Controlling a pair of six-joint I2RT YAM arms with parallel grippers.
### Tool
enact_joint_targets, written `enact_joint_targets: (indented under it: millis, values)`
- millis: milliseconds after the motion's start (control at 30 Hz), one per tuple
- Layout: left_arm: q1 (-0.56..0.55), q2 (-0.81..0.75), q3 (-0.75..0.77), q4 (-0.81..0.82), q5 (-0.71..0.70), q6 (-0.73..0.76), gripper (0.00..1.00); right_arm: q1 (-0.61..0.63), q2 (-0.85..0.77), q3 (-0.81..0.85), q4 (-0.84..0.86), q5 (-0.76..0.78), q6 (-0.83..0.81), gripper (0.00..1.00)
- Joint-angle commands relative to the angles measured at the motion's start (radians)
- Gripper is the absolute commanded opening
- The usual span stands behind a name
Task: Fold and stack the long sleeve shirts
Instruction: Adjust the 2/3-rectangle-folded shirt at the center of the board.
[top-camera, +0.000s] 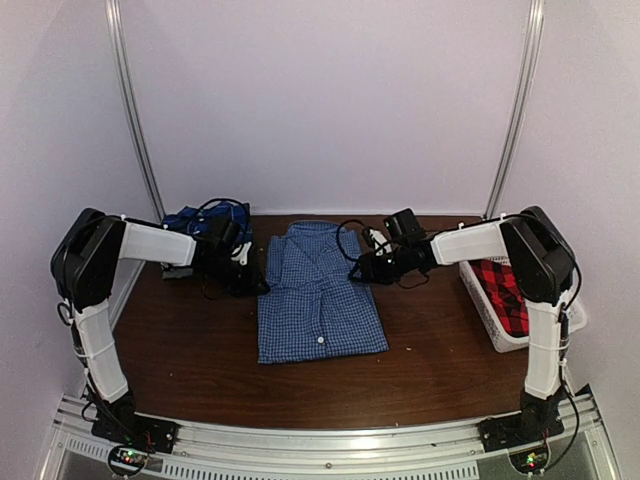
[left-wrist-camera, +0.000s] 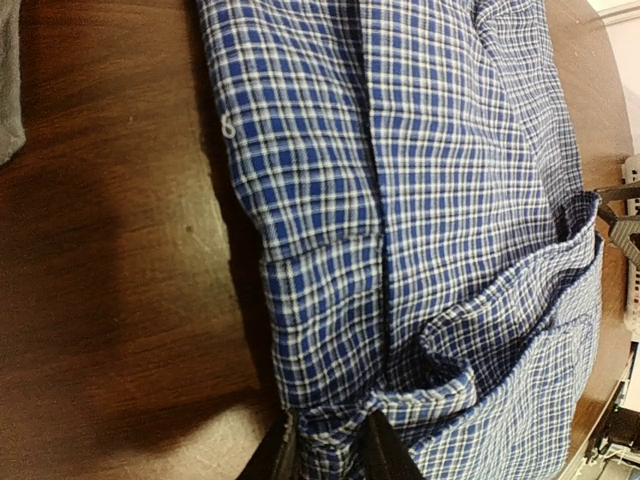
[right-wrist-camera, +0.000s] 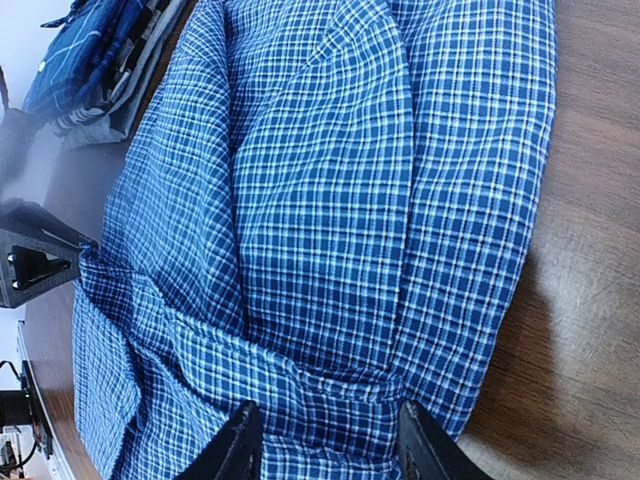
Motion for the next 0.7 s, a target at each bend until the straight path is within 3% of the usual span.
enact_joint_targets:
  millis: [0,333,667]
  values:
    - [0.008,0.012,0.035,0.038,0.019,0.008,0.24,0.004,0.035,0.031,-0.007,0.010,-0.019,0.48]
    - [0.008,0.022,0.044,0.036,0.027,0.008,0.21,0.007,0.054,0.049,-0.022,0.045,-0.022,0.45]
    - [0.007,0.017,0.058,0.037,0.043,0.015,0.00,0.030,-0.035,0.050,-0.055,0.079,-0.029,0.03]
